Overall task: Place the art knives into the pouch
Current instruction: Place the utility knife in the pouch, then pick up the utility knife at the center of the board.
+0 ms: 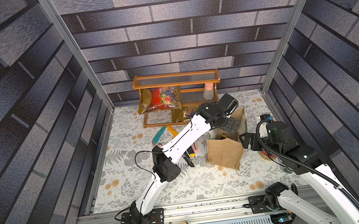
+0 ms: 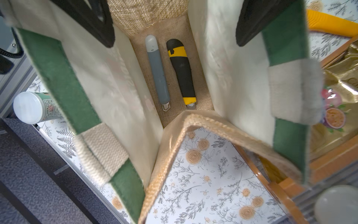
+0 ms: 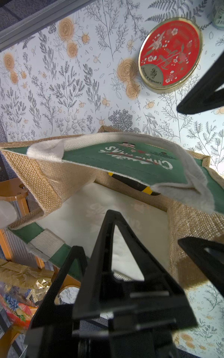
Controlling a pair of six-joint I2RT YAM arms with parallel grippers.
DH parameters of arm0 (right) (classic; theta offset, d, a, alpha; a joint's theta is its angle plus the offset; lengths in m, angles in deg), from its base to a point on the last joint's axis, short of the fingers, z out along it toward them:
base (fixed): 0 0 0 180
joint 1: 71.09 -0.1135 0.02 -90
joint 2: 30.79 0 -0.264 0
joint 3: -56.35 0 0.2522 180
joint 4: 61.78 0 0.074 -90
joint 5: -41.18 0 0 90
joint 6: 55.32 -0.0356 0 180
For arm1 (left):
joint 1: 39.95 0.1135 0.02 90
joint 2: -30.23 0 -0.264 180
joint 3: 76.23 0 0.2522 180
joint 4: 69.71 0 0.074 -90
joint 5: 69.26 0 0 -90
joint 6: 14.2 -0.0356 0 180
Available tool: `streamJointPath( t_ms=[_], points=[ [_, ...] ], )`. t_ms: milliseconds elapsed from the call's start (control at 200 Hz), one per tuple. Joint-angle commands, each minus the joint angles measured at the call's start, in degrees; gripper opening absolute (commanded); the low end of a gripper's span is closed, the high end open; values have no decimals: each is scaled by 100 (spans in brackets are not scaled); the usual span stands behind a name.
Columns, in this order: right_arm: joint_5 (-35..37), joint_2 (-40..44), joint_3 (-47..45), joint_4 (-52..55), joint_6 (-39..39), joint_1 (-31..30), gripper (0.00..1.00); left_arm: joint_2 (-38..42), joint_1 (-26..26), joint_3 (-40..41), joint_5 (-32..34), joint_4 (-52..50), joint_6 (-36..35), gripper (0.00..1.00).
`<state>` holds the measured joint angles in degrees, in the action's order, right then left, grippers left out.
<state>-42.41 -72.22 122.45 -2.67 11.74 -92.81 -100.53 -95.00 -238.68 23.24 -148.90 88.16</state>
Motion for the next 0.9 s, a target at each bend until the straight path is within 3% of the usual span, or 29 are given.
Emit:
streamJointPath(
  t_ms=[0, 245, 341, 586, 786, 897],
  points=[
    [35, 36, -22, -33, 88, 27, 100, 687, 57, -152, 398, -234, -126, 100],
    [-125, 150, 2, -110, 103, 27, 100, 1144, 240, -73, 1044, -729, -111, 100],
    [-306, 221, 64, -101, 173, 27, 100, 1540, 380, 431, 1249, -746, -79, 100],
    [-747, 342, 189, -134, 412, 27, 100, 3671, 1080, 3813, 1282, 536, 455, 100],
    [-874, 377, 130, -196, 491, 28, 100, 5393, 2591, 6948, 467, 1437, 1319, 100],
    [-857, 378, 110, -208, 477, 20, 100, 5905, 3311, 8066, 102, 1652, 1454, 99]
  ],
)
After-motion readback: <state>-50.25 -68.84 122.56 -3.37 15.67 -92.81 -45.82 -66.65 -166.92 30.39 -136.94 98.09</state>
